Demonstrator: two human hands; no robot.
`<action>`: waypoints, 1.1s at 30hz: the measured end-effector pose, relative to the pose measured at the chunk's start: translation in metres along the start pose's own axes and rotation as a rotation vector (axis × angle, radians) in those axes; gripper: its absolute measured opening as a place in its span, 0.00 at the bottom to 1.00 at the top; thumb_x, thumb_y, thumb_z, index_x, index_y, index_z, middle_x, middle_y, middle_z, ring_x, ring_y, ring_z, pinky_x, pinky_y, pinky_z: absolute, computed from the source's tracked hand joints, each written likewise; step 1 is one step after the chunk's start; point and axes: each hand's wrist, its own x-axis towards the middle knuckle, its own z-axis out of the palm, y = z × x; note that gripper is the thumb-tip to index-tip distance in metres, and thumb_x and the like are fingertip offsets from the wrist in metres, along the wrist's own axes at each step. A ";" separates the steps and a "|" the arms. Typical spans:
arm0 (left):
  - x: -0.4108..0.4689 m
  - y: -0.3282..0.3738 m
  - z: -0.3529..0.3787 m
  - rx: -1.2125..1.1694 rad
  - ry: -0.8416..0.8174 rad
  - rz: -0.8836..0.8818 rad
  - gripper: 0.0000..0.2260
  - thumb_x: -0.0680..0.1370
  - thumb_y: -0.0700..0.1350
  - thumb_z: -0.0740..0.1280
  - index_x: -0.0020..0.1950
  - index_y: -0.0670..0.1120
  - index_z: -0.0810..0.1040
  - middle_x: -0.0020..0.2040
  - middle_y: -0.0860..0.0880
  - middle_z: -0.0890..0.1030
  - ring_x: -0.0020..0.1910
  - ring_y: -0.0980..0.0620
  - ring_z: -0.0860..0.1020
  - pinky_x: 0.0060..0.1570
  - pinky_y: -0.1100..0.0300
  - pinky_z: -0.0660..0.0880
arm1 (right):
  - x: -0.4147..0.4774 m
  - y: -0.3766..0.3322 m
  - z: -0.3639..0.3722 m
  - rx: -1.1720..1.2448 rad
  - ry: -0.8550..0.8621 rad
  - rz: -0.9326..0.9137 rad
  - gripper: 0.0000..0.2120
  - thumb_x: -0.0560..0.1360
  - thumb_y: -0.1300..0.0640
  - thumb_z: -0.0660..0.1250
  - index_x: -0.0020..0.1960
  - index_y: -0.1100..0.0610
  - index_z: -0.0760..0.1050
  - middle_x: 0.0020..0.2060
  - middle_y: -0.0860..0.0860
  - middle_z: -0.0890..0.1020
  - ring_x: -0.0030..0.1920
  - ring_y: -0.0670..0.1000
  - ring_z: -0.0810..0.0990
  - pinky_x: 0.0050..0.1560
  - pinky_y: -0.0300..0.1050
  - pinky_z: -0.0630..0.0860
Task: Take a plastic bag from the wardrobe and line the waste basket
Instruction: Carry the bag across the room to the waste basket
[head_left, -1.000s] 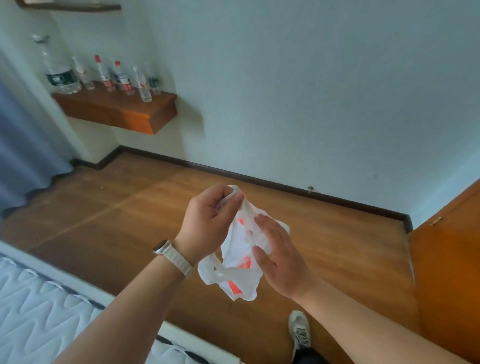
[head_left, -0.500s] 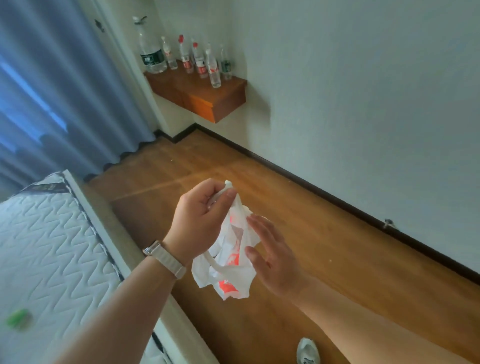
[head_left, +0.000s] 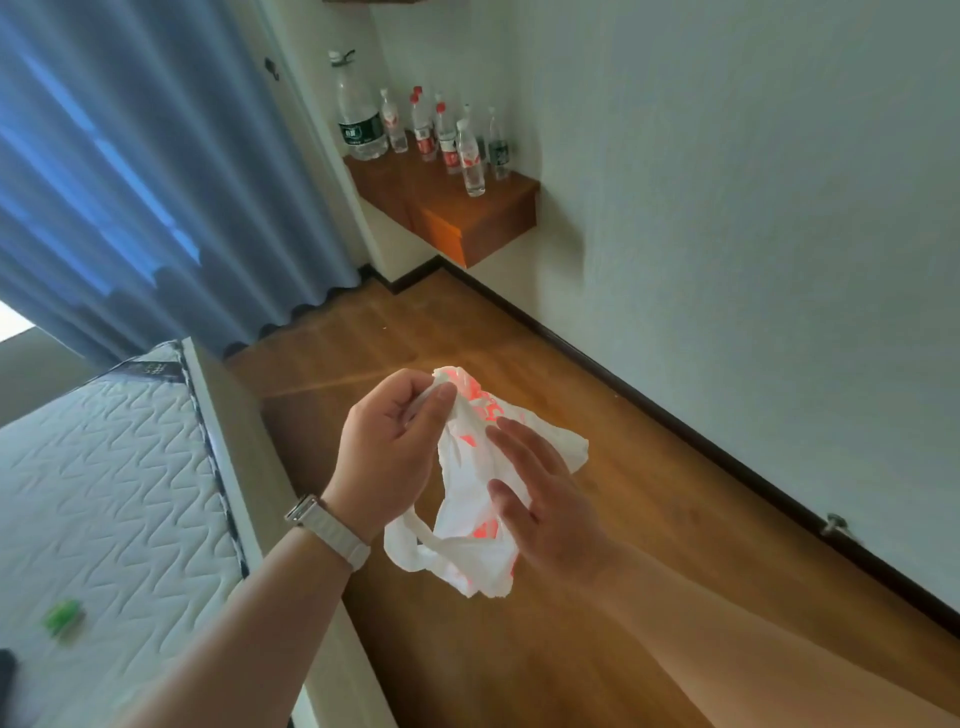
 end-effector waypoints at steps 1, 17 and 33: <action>0.006 -0.004 0.002 -0.002 0.000 0.006 0.13 0.77 0.54 0.63 0.43 0.46 0.79 0.33 0.51 0.78 0.33 0.52 0.76 0.31 0.64 0.75 | 0.006 0.002 -0.002 -0.002 0.006 0.001 0.21 0.81 0.35 0.49 0.73 0.34 0.55 0.74 0.40 0.66 0.73 0.46 0.66 0.69 0.62 0.71; 0.190 -0.113 -0.024 -0.169 -0.041 0.070 0.12 0.77 0.55 0.63 0.45 0.48 0.79 0.34 0.55 0.78 0.33 0.56 0.77 0.32 0.69 0.75 | 0.175 0.020 0.041 -0.083 0.088 0.067 0.19 0.81 0.49 0.60 0.71 0.40 0.65 0.71 0.43 0.72 0.70 0.48 0.71 0.65 0.62 0.75; 0.344 -0.235 -0.118 -0.068 0.058 0.105 0.08 0.76 0.58 0.61 0.43 0.57 0.76 0.40 0.59 0.78 0.39 0.58 0.78 0.34 0.72 0.74 | 0.399 -0.007 0.169 -0.033 -0.092 -0.033 0.23 0.77 0.40 0.58 0.69 0.30 0.53 0.74 0.41 0.65 0.73 0.46 0.64 0.70 0.61 0.71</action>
